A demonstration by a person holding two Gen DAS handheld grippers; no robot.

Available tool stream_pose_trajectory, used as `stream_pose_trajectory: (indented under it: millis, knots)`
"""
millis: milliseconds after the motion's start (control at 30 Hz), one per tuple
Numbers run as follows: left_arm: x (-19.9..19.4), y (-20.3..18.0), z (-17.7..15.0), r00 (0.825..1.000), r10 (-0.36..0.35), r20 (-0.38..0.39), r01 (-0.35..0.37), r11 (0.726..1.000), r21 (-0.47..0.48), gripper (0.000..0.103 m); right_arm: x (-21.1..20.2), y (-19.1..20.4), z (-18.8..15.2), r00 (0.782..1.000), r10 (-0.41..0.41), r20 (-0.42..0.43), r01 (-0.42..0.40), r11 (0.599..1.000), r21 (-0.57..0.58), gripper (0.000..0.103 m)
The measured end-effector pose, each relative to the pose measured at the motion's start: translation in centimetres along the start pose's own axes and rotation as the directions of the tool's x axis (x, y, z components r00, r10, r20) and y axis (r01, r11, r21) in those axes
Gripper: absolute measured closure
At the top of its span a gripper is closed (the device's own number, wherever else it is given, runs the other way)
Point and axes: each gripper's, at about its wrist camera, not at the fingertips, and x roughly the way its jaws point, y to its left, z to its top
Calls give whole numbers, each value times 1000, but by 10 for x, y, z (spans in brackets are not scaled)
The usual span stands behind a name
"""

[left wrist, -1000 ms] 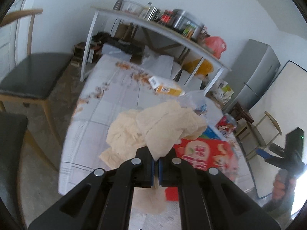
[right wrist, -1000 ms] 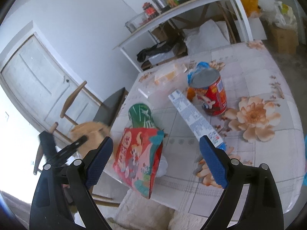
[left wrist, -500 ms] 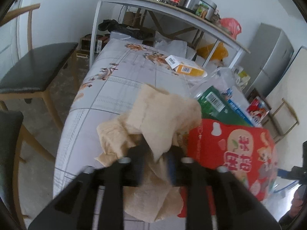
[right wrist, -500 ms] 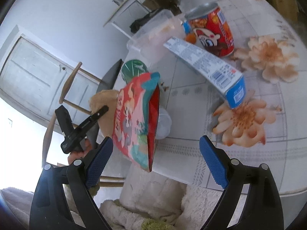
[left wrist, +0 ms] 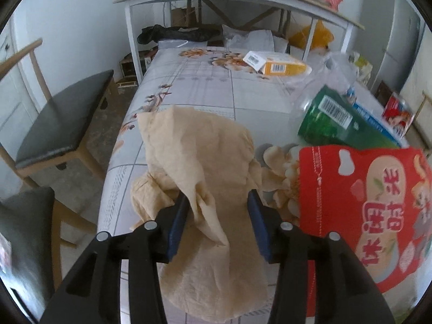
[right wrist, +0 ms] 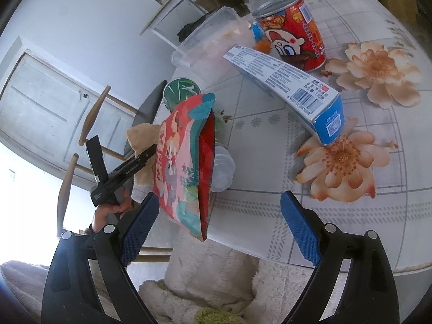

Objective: Collect trash
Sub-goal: 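Lift the beige cloth with the left tool while the right tool approaches the red snack bag, then grasp the red snack bag with the right tool and lift it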

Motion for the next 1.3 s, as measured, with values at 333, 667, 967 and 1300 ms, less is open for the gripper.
stream_pose_trajectory:
  millis: [333,667,967,1300]
  knots:
    - [-2,-2,1,999,41,-14,-40,999,32,77,3,-2,-1,1000,13,8,-13,1000,11,16]
    - [-2,2,-1,999,41,2,-41,999,9,94,24,-10,9,996,94,-13,-93,992,81,17]
    - [-2,2,-1,999,42,5,-42,999,10,94,40,-11,7,987,155,-54,-147,982,120,31]
    - [-1,3,-1,999,39,5,-39,999,6,94,50,3,5,982,163,-93,-155,984,93,61]
